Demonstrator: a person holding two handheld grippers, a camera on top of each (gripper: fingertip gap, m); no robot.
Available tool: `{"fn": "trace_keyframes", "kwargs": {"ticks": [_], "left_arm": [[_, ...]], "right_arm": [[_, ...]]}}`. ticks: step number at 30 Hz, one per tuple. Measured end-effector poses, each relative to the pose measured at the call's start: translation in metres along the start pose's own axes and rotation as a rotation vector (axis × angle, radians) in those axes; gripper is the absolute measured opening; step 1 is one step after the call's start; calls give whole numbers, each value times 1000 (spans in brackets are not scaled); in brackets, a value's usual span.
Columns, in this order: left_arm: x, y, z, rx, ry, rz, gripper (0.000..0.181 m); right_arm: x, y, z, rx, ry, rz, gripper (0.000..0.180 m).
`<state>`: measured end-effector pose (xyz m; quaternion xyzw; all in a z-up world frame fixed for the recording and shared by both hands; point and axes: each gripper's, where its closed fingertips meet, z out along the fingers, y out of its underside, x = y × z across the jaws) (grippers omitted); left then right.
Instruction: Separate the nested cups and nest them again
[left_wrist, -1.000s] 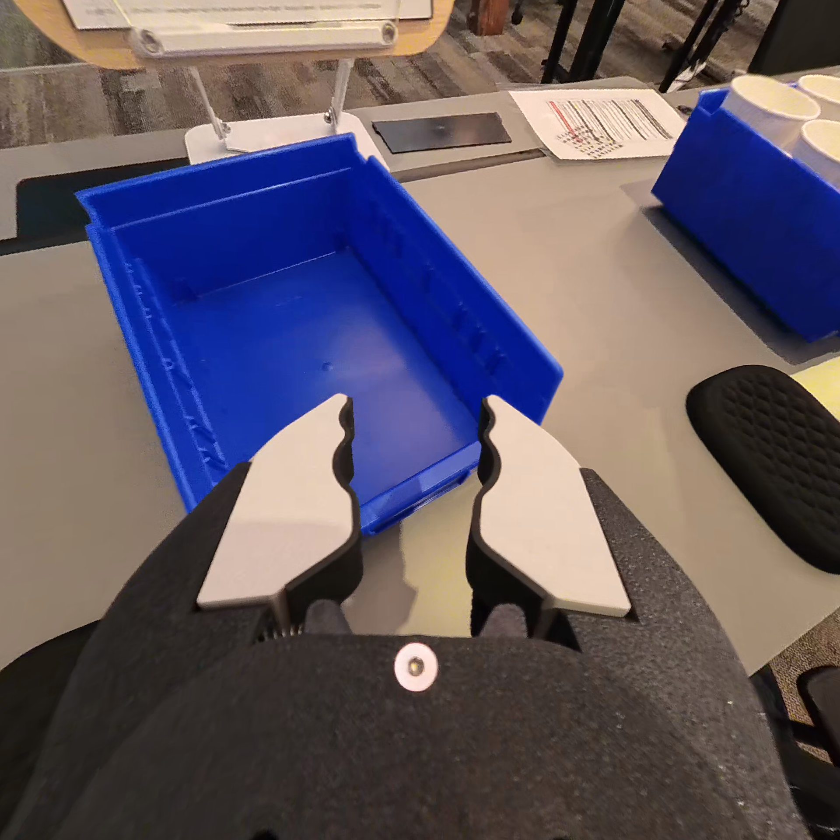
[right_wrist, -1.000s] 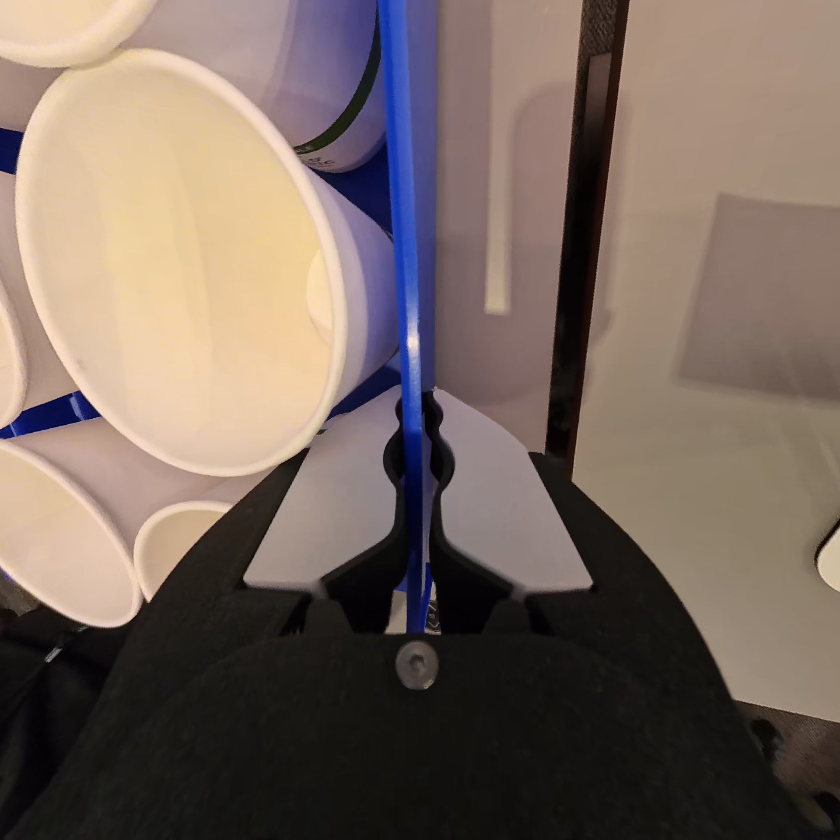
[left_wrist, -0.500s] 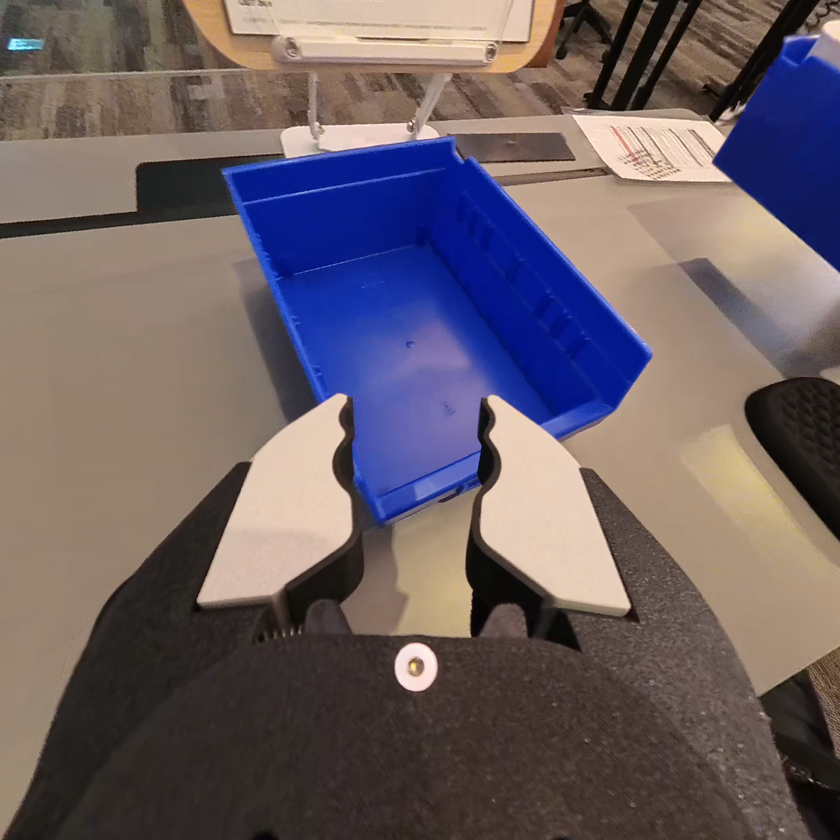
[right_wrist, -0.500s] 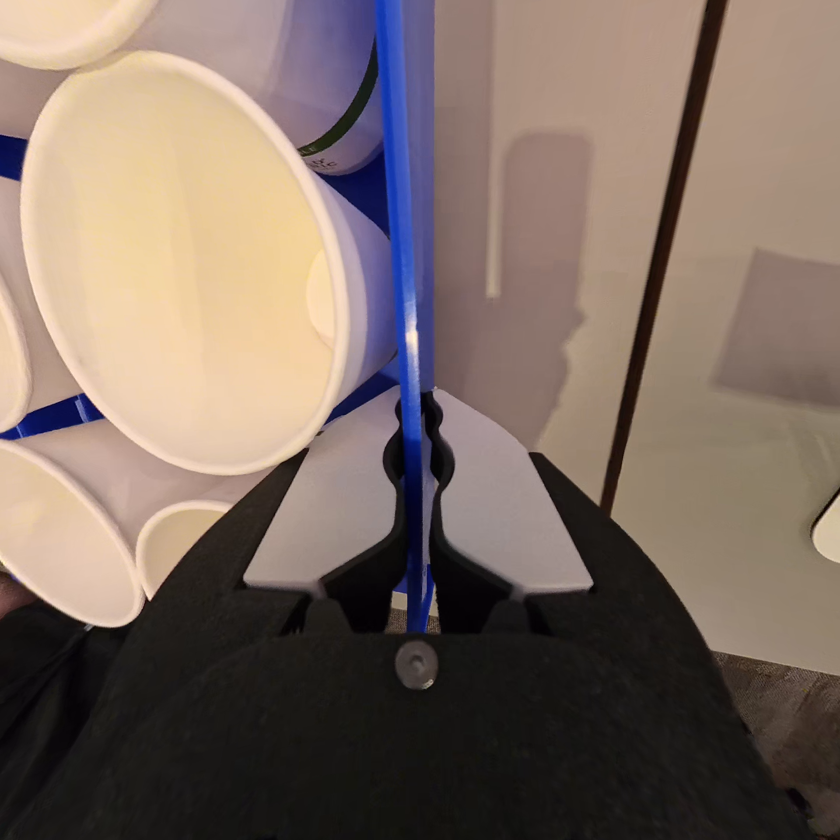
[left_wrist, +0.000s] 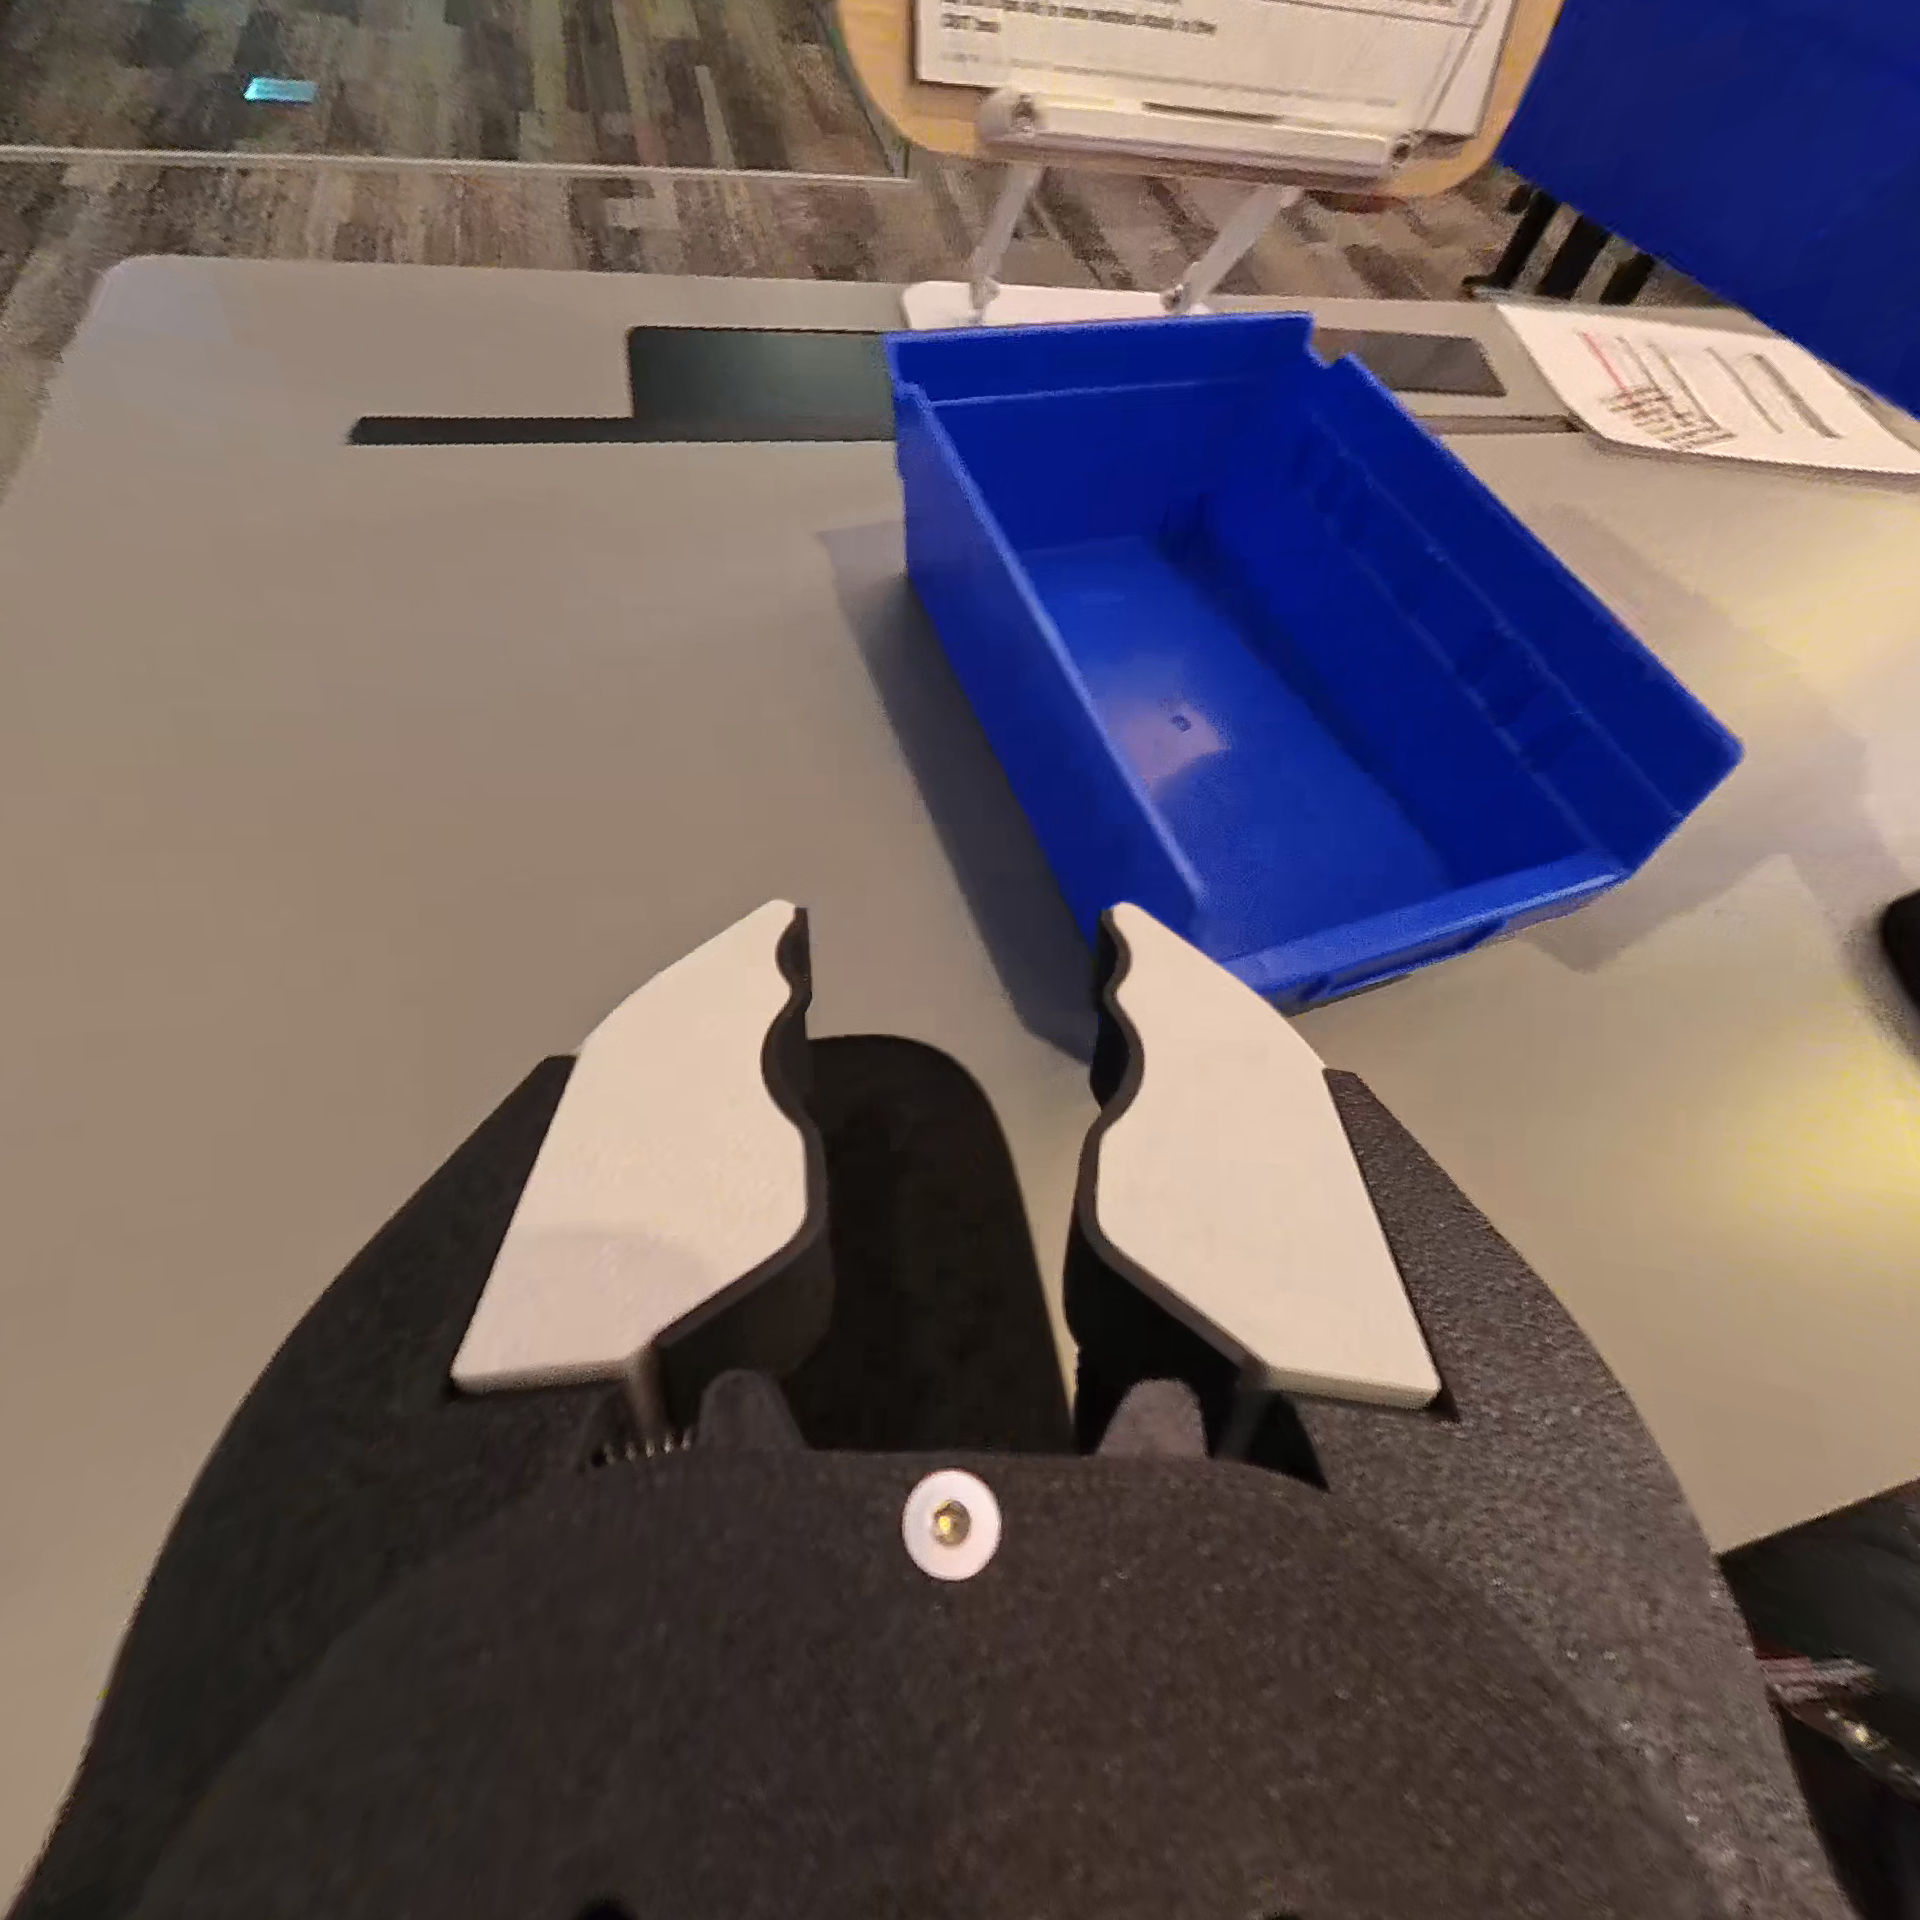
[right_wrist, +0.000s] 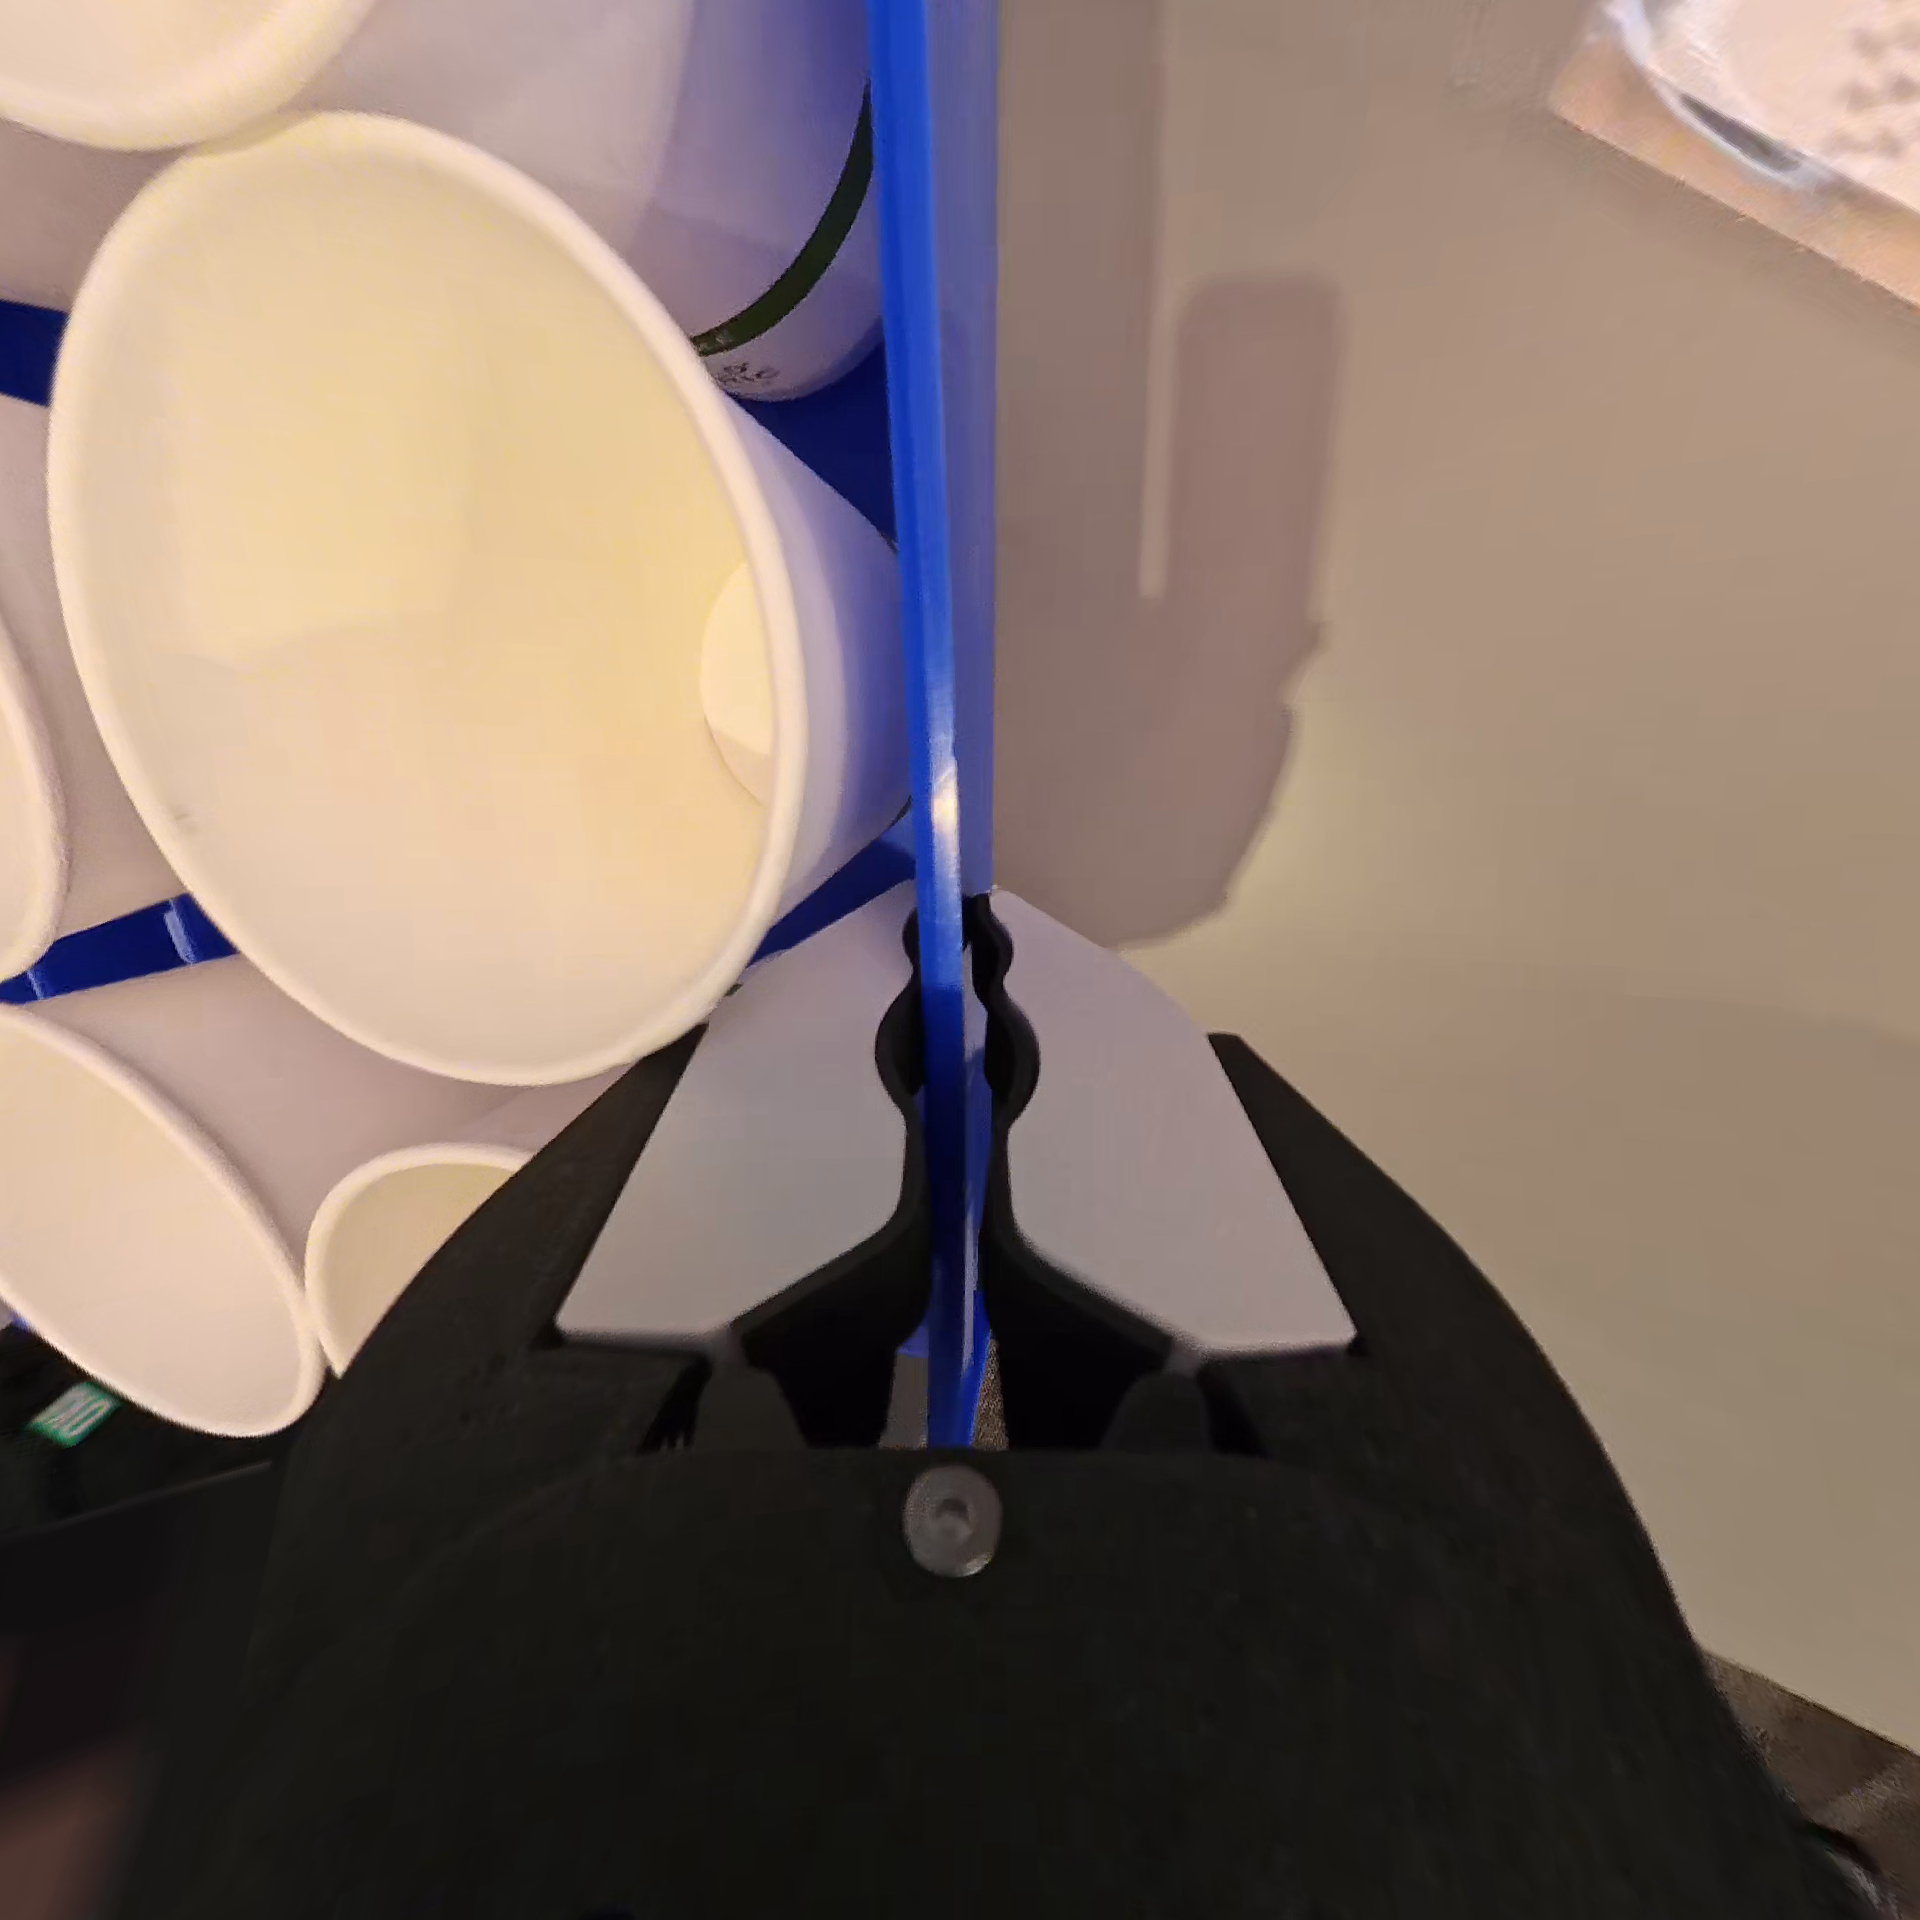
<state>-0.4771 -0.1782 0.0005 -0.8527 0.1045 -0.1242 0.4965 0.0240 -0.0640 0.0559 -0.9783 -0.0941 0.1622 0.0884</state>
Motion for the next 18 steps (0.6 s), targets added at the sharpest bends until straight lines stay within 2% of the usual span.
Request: {"fn": "trace_keyframes", "kwargs": {"ticks": [10, 18], "left_arm": [[-93, 13, -47, 21, -149, -77, 52], [-141, 29, -79, 35, -253, -132, 55]], "right_arm": [[-230, -100, 86, -59, -109, -259, 5], [-377, -148, 165, -55, -146, -407, 5]]}}
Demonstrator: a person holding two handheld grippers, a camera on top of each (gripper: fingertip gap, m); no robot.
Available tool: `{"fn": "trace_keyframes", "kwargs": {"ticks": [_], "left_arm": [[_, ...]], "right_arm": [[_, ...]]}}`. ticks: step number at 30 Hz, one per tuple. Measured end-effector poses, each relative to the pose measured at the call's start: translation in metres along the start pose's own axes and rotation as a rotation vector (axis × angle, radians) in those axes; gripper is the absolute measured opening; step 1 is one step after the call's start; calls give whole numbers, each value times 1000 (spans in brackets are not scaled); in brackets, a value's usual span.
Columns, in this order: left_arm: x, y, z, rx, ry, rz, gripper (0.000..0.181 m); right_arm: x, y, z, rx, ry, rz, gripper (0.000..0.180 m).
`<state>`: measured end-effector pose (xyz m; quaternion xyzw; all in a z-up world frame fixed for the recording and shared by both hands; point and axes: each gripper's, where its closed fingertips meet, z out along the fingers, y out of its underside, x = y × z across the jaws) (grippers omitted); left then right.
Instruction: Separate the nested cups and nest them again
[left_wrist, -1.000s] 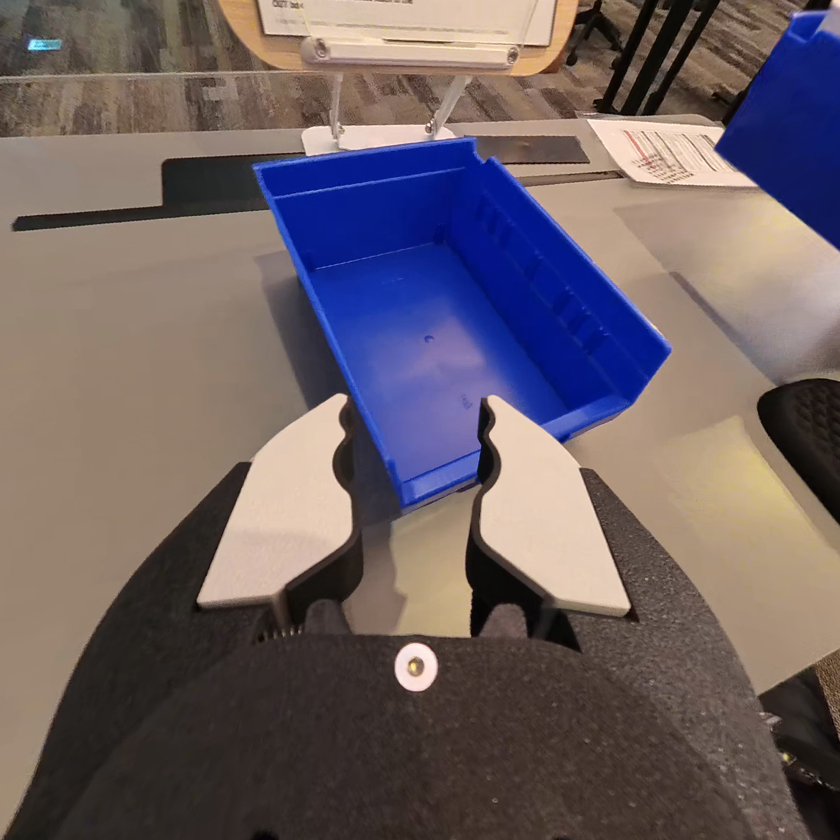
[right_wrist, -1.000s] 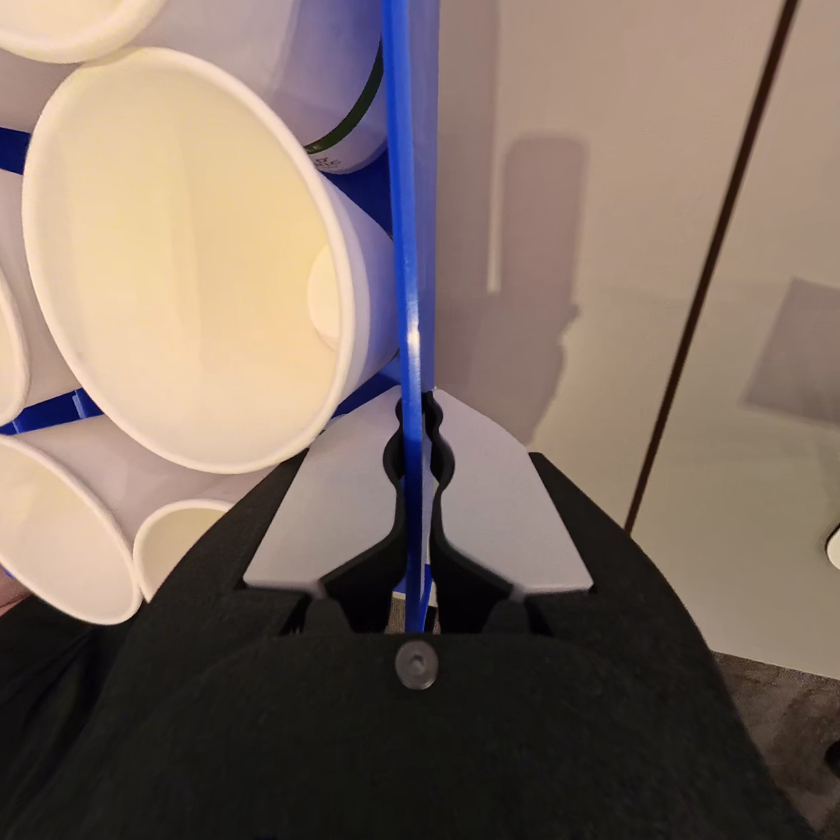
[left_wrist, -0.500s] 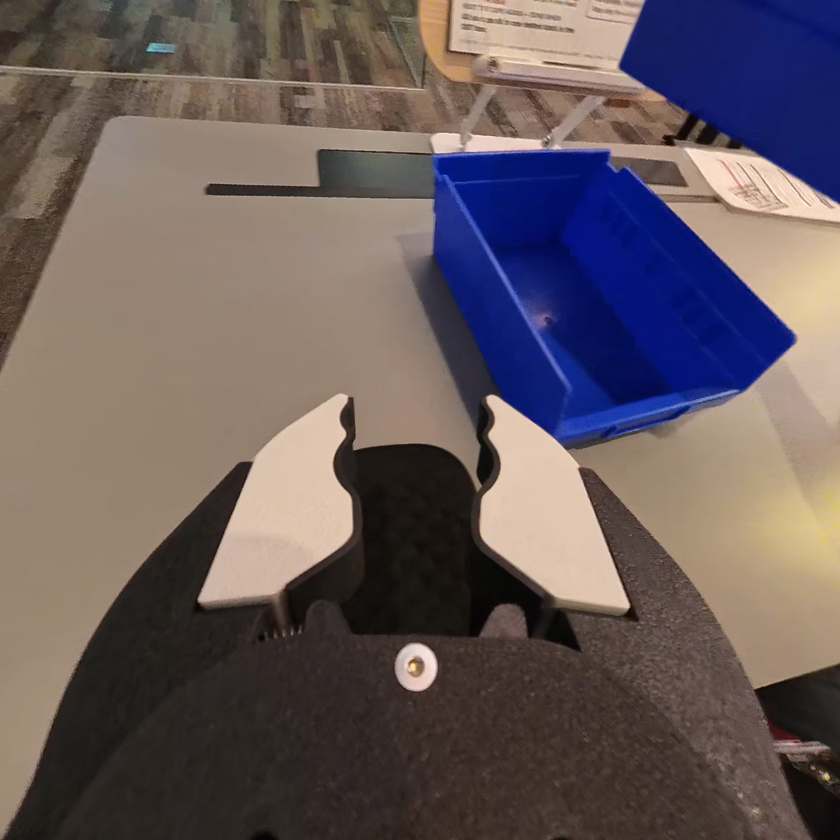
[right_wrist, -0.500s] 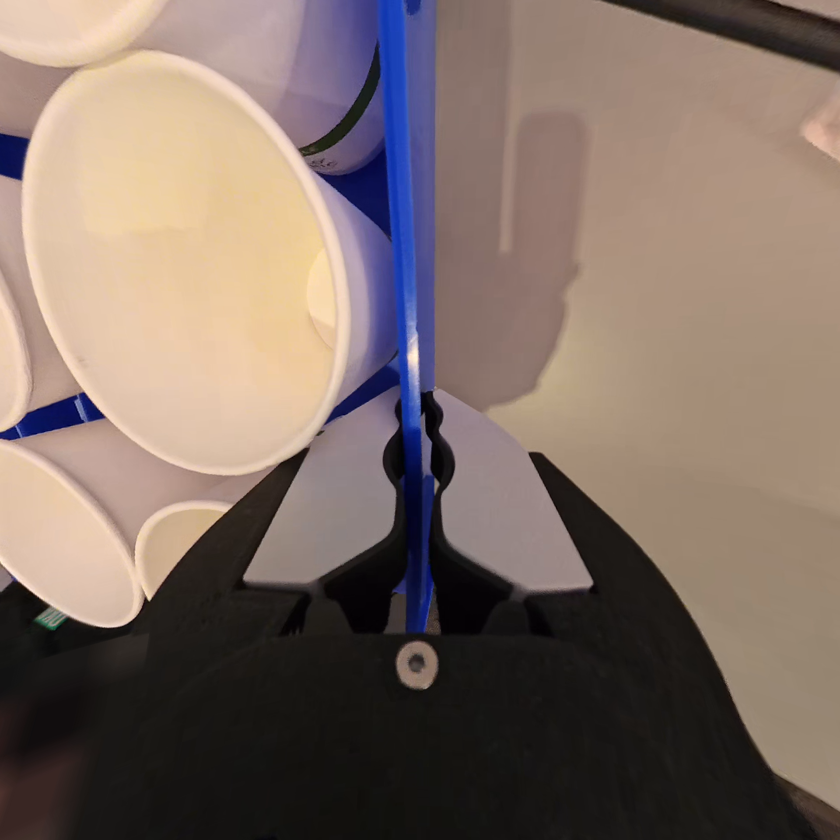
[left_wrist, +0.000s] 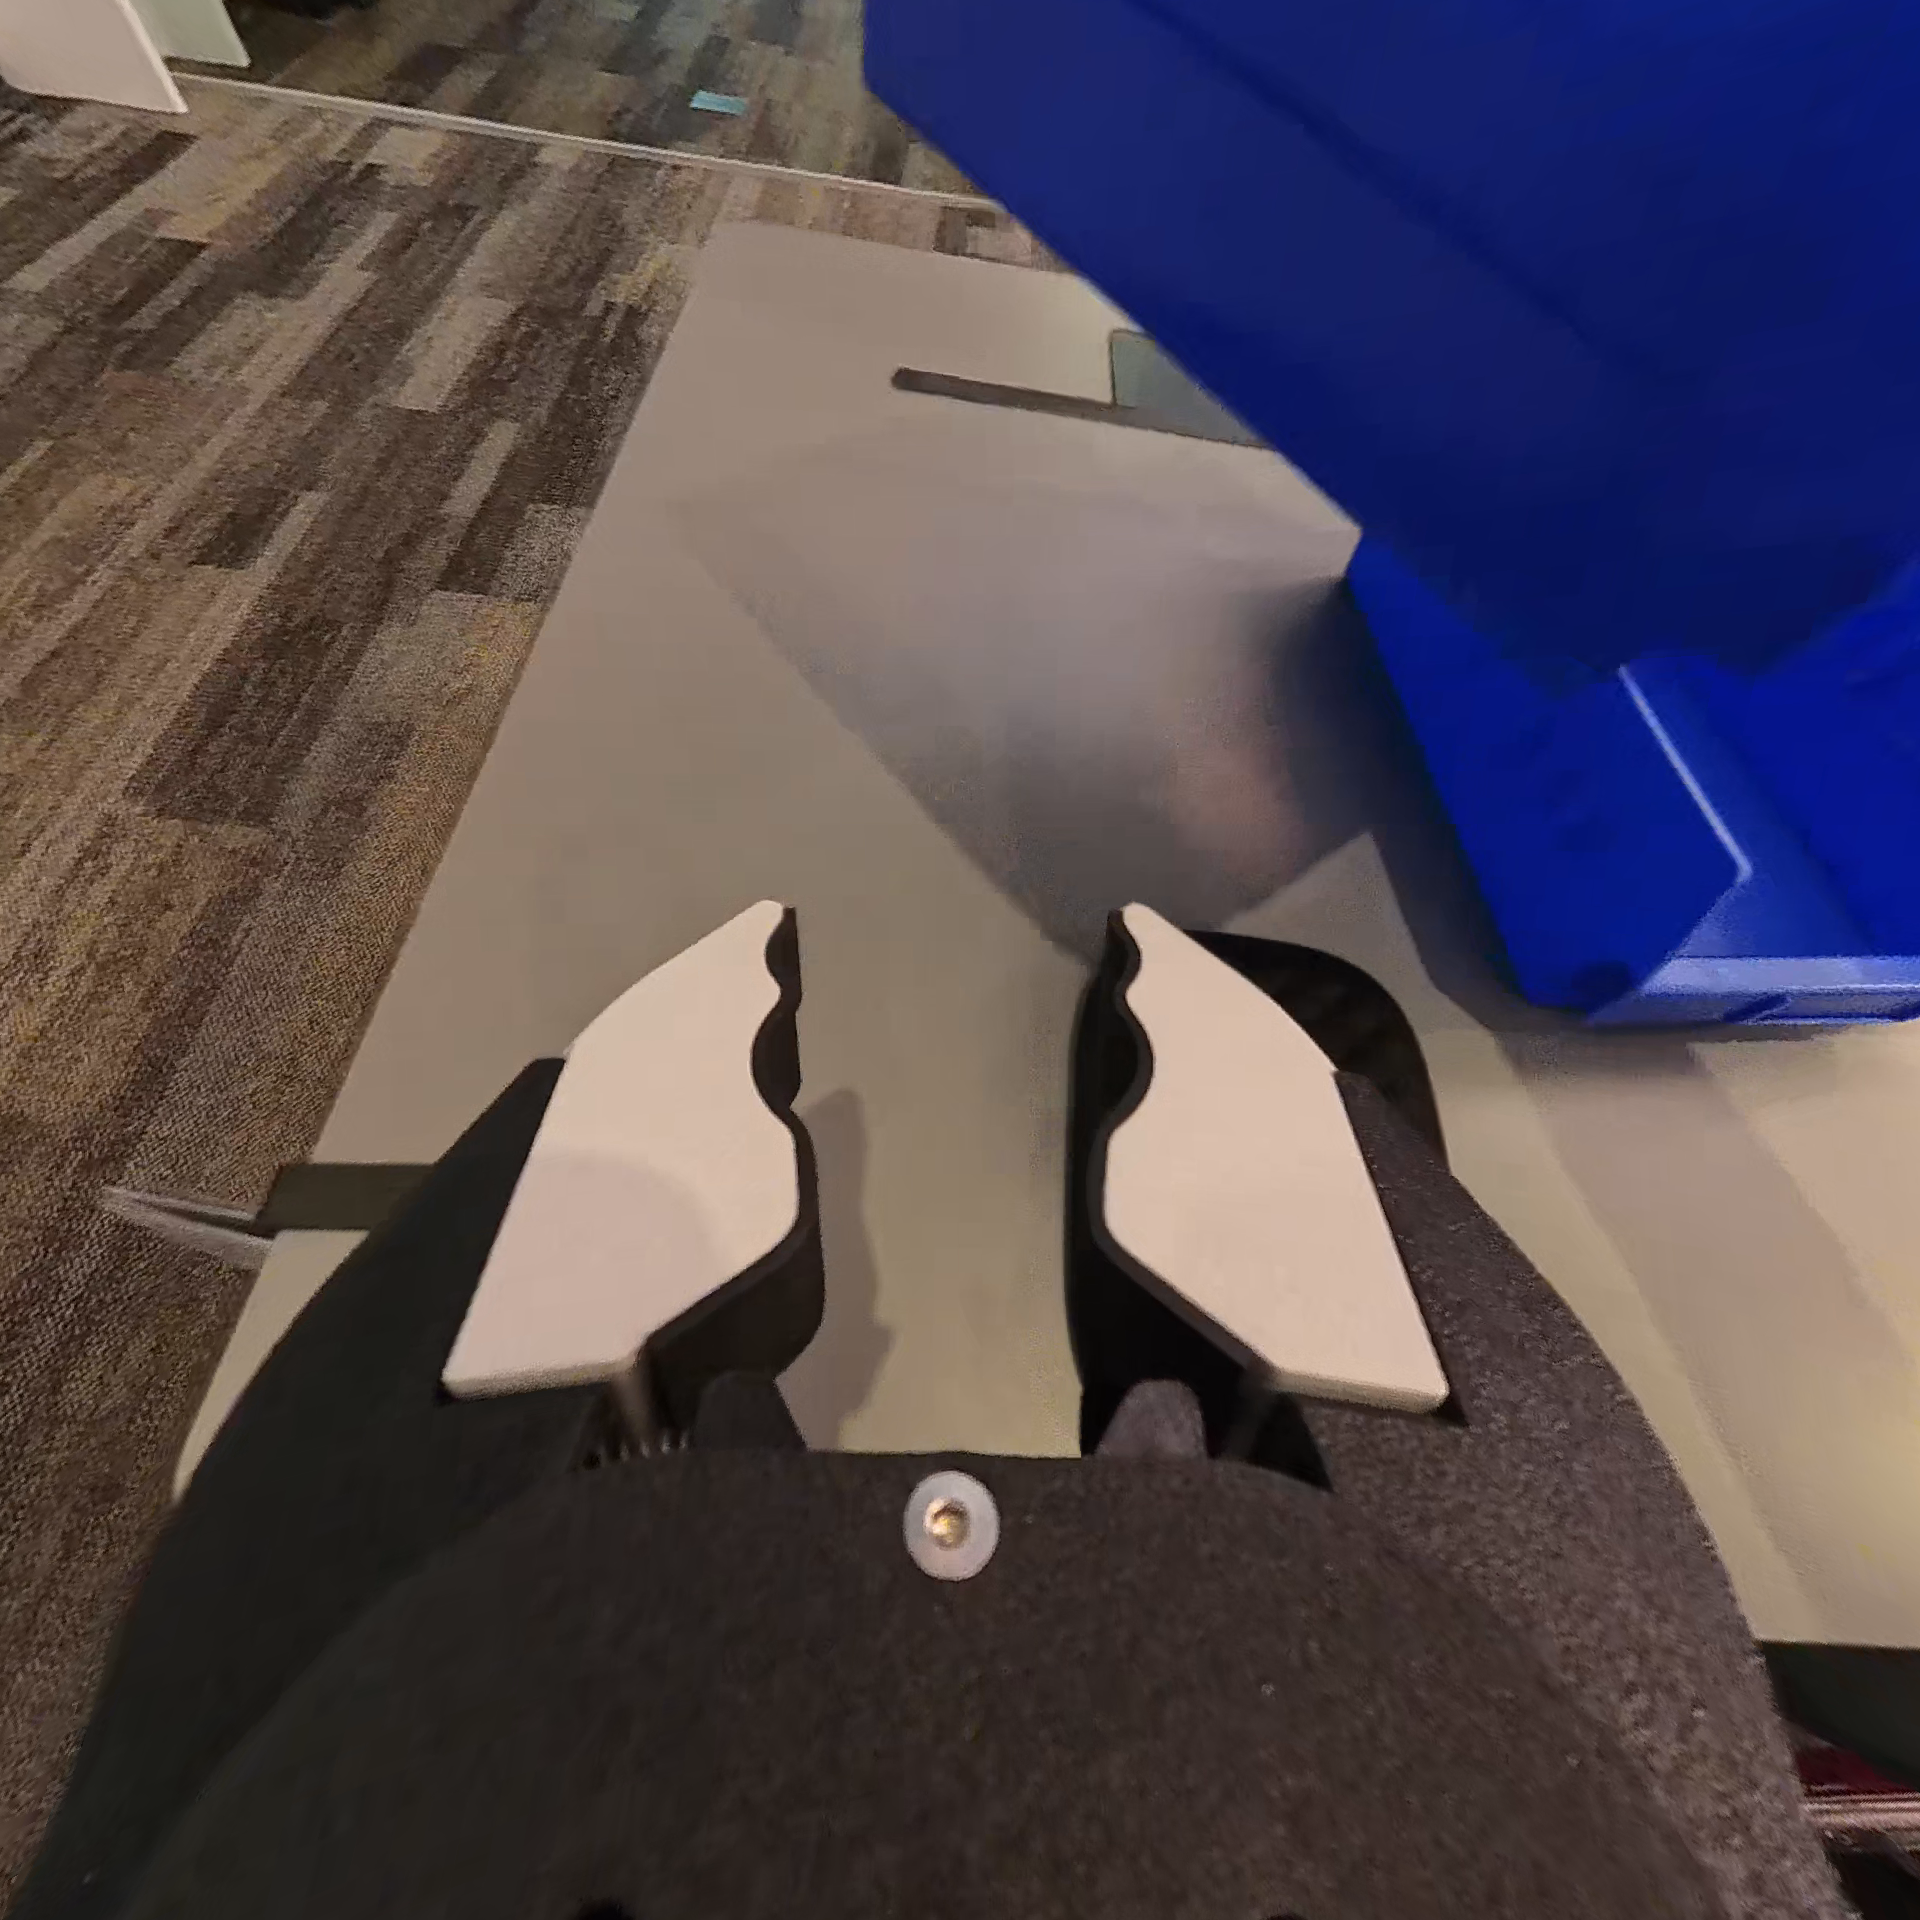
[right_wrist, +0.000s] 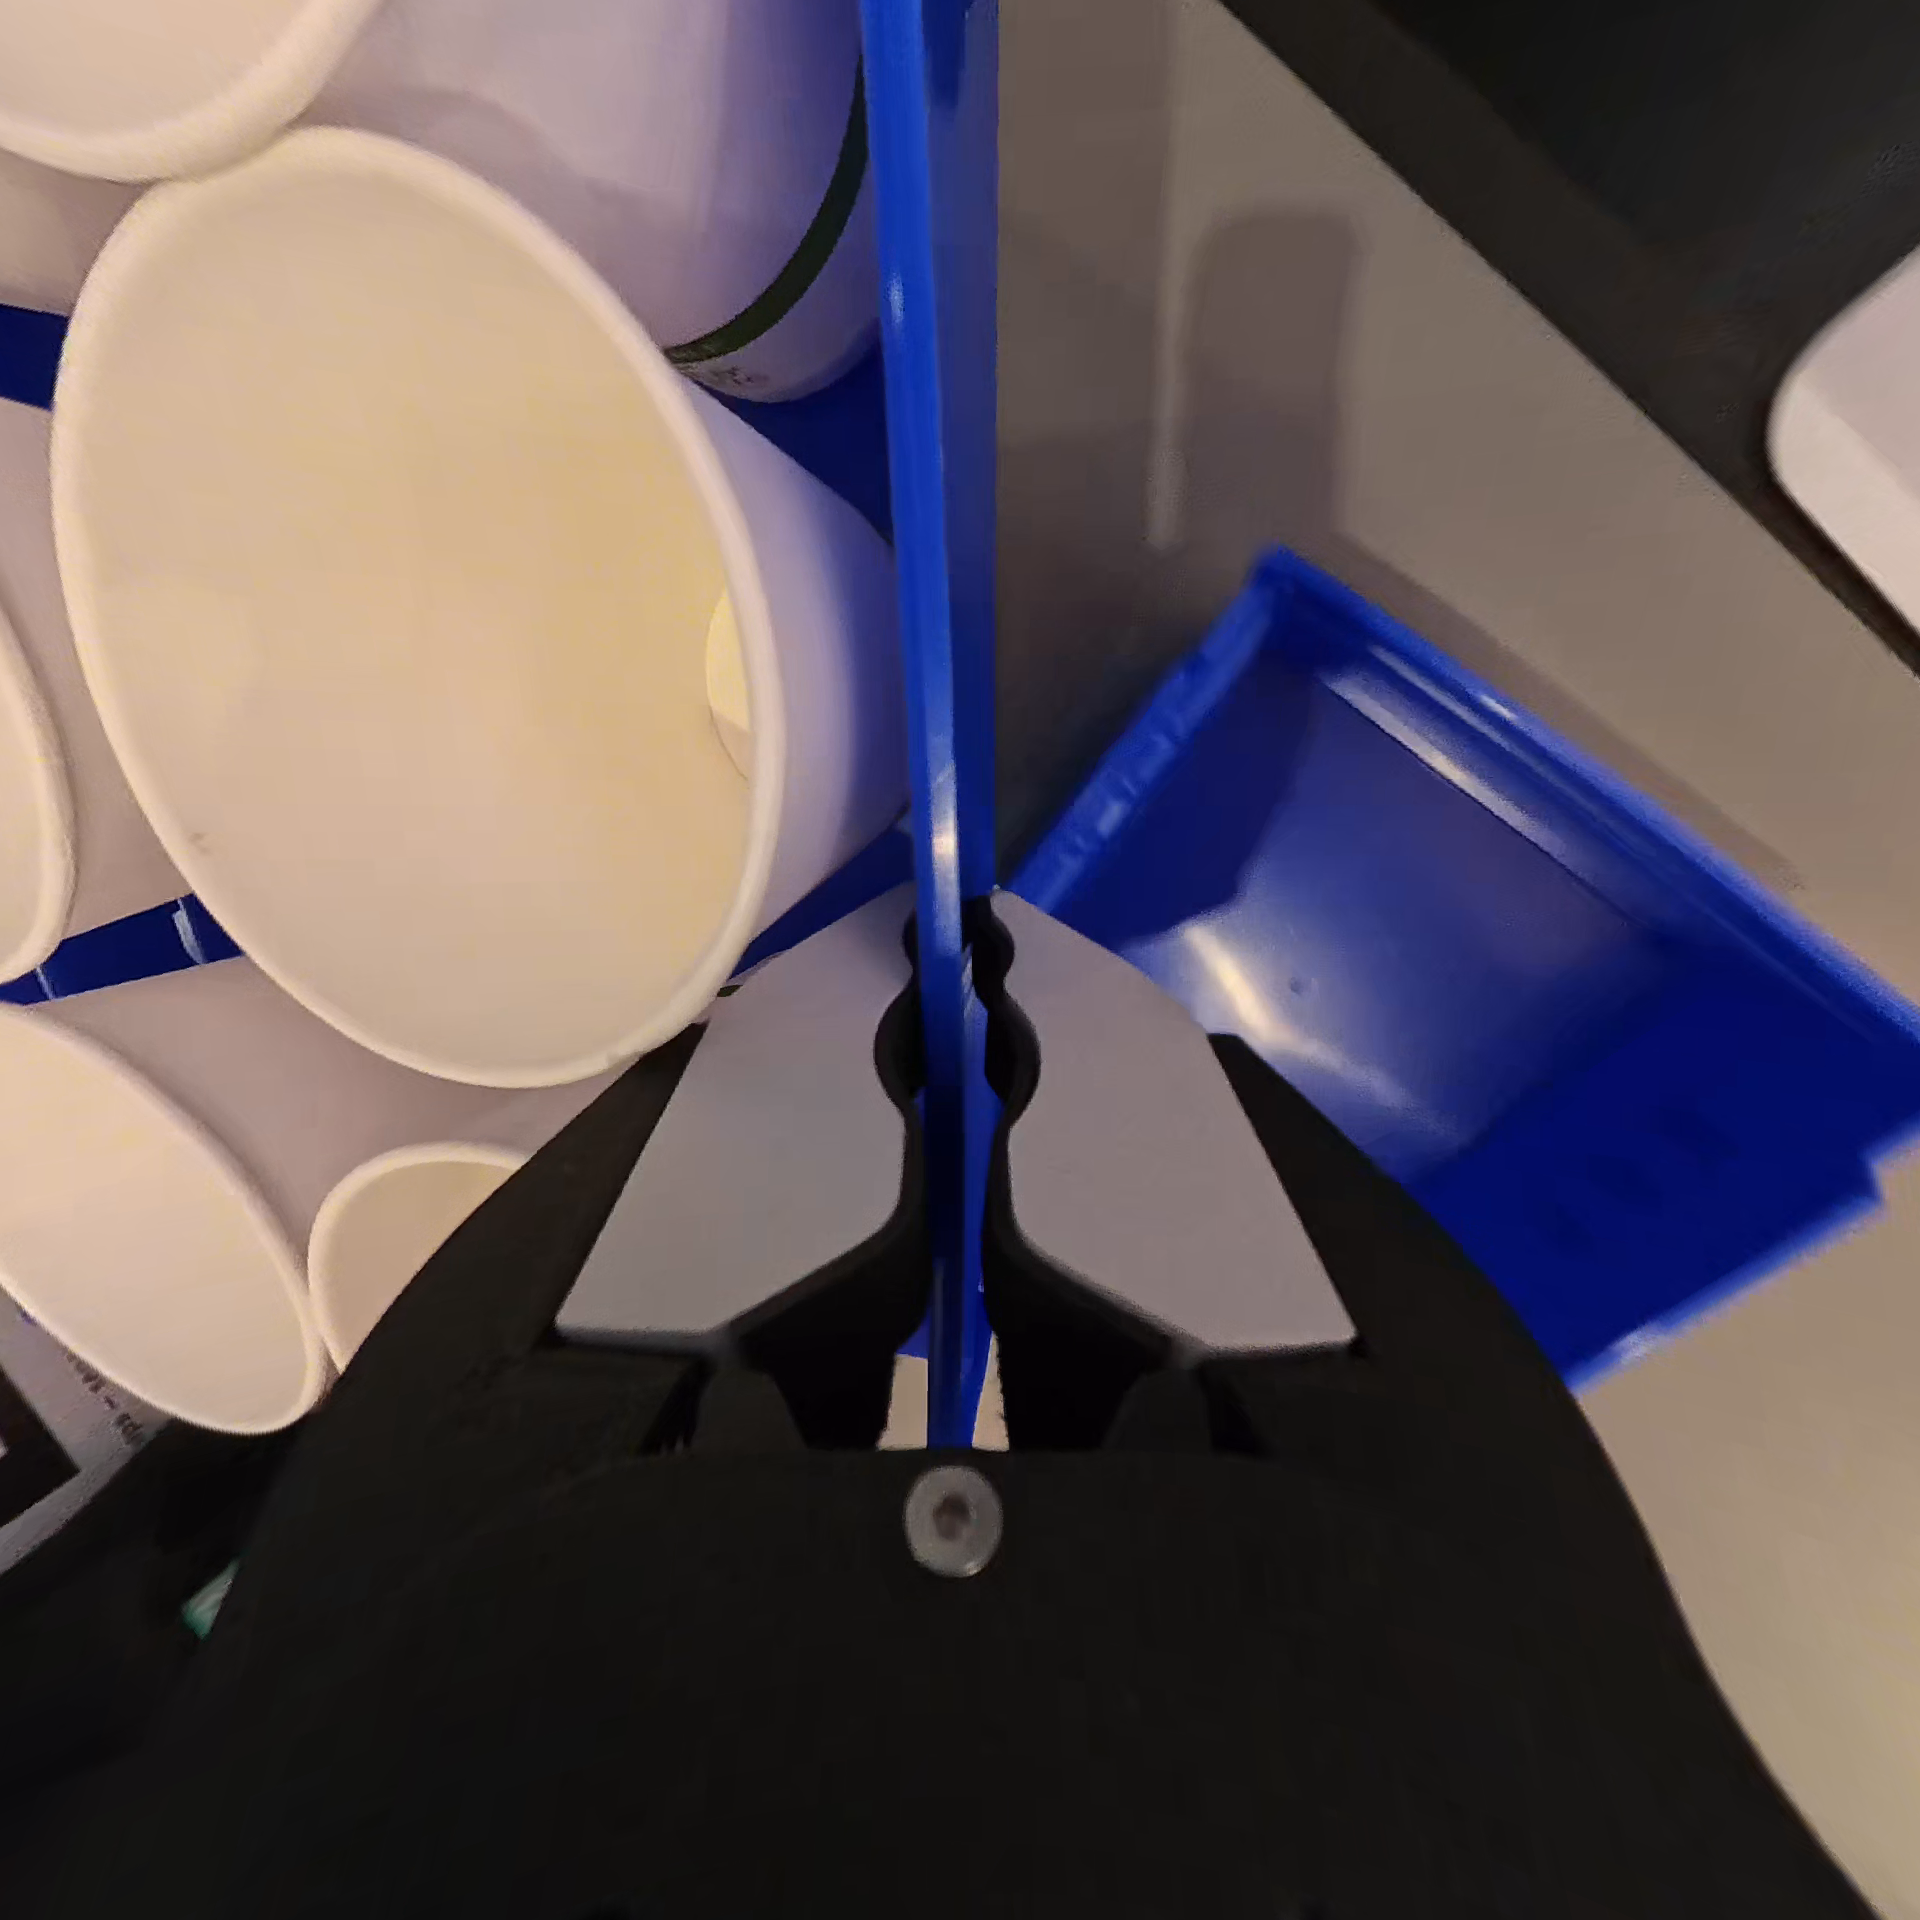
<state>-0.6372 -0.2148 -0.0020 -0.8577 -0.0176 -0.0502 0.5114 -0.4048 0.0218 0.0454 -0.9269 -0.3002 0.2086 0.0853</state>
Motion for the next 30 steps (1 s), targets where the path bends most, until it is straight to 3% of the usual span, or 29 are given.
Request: {"fn": "trace_keyframes", "kwargs": {"ticks": [8, 16, 26, 29, 30], "left_arm": [[-13, 5, -2, 10, -7, -22, 57], [1, 17, 39, -42, 28, 8, 64], [-24, 31, 102, -91, -138, 45, 59], [-29, 39, 115, -113, -147, 30, 56], [-31, 41, 117, -114, -151, 27, 54]], "right_arm": [[-42, -34, 99, -6, 43, -30, 5], [-42, -25, 172, -37, 65, 56, 5], [-44, -23, 184, -43, 93, 30, 9], [-39, -30, 173, 30, 110, 16, 31], [-38, -32, 167, 52, 120, -15, 32]]}}
